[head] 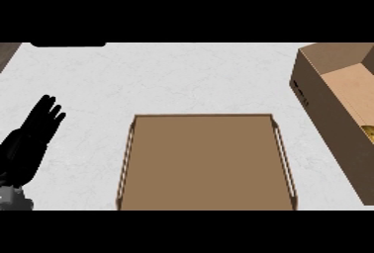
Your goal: Pick the squash from the tray and place it in the cardboard box
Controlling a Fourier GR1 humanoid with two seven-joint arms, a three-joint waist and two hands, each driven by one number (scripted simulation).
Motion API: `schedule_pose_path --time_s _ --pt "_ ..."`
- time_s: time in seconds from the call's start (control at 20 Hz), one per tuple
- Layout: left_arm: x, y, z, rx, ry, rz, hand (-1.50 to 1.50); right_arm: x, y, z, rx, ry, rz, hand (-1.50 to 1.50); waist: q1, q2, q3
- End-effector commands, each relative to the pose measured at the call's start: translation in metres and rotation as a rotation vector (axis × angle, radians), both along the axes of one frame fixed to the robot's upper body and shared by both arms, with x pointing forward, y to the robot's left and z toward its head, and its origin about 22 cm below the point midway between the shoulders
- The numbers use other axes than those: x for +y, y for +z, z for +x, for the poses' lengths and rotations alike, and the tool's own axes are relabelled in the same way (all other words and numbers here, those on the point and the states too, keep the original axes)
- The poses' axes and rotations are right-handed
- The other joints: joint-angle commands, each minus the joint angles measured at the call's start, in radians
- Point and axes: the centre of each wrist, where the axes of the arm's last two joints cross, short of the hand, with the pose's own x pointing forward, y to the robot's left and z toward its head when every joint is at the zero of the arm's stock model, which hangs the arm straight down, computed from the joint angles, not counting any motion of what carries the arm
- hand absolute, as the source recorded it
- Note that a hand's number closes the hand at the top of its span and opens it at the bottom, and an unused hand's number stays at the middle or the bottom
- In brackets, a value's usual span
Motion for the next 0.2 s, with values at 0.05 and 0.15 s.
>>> schedule_pose_path --time_s 0.05,0.15 --pt "0.011 -0.008 -0.001 0.008 0.000 0.015 0.00 -0.024 -0.007 -0.028 0.009 0.018 -0.005 -1.50 0.003 0.002 0.001" --pt "-0.013 -0.001 -0.004 0.001 -0.012 -0.010 0.00 -0.028 -0.012 -0.050 0.024 0.019 -0.009 -1.50 0.001 0.001 0.002"
